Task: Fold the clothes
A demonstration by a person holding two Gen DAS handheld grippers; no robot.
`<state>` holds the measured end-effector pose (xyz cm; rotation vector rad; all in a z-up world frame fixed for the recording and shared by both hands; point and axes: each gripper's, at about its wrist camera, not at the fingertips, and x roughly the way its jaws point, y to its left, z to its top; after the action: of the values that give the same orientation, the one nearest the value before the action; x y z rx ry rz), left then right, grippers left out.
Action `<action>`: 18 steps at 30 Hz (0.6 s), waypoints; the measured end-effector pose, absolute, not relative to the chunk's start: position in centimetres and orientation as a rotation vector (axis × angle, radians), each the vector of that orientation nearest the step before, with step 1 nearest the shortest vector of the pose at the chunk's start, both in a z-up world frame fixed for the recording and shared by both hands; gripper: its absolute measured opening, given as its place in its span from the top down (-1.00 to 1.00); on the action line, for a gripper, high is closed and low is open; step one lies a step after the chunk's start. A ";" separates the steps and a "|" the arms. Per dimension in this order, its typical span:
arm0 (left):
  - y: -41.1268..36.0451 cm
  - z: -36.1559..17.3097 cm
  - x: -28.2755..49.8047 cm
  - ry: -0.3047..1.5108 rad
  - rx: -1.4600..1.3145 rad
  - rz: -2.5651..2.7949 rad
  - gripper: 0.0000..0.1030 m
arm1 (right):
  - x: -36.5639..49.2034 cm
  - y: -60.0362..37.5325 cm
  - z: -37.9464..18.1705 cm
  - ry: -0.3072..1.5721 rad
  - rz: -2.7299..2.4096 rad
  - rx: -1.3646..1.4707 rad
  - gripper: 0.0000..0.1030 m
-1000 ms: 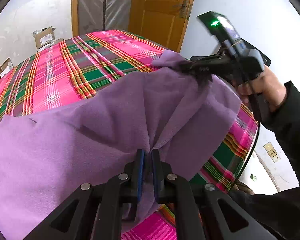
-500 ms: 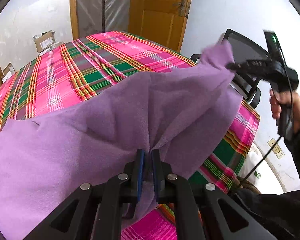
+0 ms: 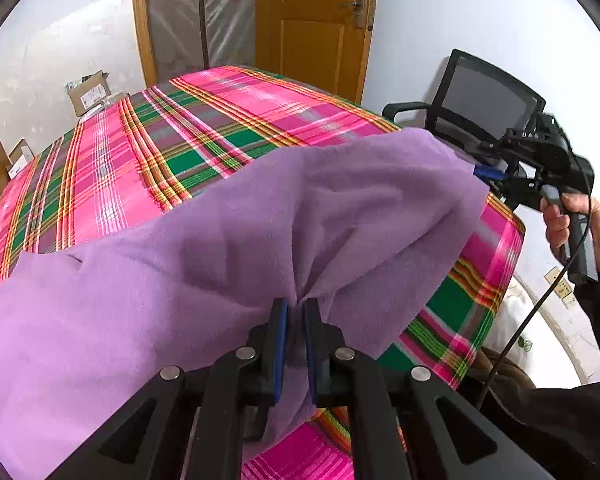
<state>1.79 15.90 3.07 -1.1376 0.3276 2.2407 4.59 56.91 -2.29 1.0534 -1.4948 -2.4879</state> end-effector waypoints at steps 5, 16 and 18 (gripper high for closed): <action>16.5 3.0 1.4 0.346 -1.142 2.243 0.85 | 4.1 58.6 -3.2 -1.592 -2.442 0.997 0.33; 16.4 3.8 1.6 0.328 -1.111 2.231 0.86 | 3.2 59.4 -2.2 -1.605 -2.439 0.933 0.95; 16.1 4.7 2.0 0.312 -1.077 2.217 0.86 | 3.8 59.5 -0.2 -1.567 -2.464 0.864 0.95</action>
<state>2.01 16.14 4.65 -1.0767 0.3124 2.2174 3.76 59.53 -0.22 0.8644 -1.5673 -2.4637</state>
